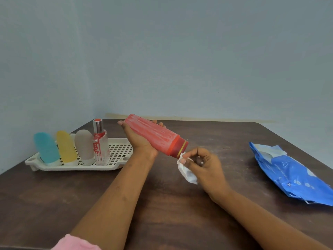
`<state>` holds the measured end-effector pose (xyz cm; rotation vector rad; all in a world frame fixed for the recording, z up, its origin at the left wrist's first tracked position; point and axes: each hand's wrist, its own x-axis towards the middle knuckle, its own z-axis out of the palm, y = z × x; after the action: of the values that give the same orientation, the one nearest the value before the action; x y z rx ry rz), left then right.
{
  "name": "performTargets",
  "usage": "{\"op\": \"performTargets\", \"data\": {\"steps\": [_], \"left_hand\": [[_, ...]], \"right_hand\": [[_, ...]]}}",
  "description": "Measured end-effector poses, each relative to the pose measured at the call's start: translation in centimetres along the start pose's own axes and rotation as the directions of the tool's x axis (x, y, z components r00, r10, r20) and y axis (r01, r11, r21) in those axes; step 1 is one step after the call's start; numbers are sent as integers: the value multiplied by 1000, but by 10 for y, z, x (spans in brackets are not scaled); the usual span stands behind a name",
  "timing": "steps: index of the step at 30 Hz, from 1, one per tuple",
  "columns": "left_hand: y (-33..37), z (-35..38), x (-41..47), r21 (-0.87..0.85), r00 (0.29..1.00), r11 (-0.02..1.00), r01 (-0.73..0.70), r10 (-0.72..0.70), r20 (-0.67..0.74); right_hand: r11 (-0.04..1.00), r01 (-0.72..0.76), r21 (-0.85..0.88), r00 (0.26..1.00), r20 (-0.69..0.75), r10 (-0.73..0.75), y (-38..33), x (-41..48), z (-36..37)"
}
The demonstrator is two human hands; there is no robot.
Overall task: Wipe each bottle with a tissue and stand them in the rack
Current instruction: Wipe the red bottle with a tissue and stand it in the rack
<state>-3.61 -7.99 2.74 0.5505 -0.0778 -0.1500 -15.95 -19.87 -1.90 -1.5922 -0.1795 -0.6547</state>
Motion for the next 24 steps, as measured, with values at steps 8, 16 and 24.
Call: {"op": "performTargets", "data": {"steps": [8, 16, 24], "left_hand": [[-4, 4, -8, 39, 1000, 999, 28, -28, -8], [3, 0, 1, 100, 987, 991, 90, -75, -140], [0, -6, 12, 208, 940, 944, 255, -192, -281]], "right_hand": [[995, -63, 71, 986, -150, 73, 2, 6, -7], [998, -63, 5, 995, 83, 62, 5, 1, -1], [999, -50, -16, 997, -58, 49, 5, 4, -4]]}}
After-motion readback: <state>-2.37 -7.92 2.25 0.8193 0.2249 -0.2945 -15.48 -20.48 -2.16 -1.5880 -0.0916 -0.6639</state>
